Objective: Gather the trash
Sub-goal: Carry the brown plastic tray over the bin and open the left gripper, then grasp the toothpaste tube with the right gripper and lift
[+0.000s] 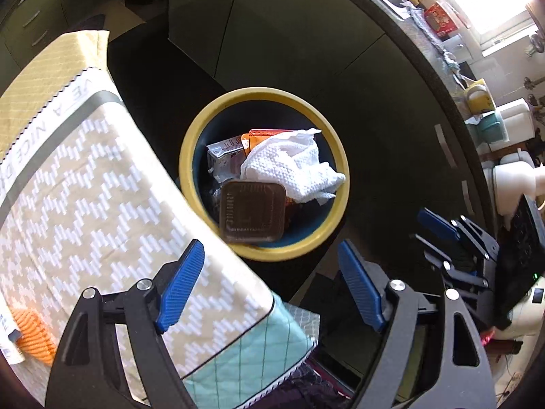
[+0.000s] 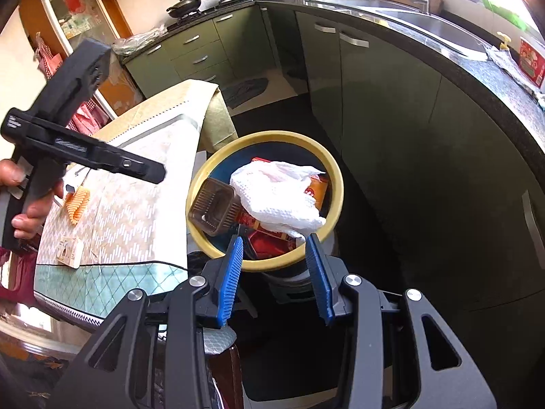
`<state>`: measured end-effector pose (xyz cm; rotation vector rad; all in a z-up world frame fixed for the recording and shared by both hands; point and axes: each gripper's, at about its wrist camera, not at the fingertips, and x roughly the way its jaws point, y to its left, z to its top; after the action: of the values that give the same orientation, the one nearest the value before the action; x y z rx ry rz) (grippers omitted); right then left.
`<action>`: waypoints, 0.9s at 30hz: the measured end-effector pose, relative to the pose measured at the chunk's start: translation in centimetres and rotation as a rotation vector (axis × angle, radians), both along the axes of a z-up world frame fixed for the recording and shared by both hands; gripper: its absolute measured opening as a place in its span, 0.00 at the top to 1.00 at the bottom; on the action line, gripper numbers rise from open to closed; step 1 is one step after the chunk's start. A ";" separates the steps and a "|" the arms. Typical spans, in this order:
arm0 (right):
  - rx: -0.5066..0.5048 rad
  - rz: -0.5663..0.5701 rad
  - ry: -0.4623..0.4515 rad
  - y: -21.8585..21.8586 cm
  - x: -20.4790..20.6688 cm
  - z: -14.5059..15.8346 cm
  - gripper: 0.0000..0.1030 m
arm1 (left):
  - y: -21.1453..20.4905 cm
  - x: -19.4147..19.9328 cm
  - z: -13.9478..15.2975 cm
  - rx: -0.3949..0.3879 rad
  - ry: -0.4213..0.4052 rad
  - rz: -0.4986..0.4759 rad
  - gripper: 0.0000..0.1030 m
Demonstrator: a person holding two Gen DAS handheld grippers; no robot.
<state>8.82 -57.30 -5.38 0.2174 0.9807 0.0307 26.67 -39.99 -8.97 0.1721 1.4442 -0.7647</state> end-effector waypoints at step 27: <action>-0.045 0.710 0.217 43.4 20.2 -0.5 0.62 | 41.8 -9.9 6.5 0.101 -0.130 0.474 0.20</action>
<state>28.99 -13.88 -5.87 -0.1817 1.2336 0.6447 16.81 1.84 -2.51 -0.0453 1.3292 -0.2882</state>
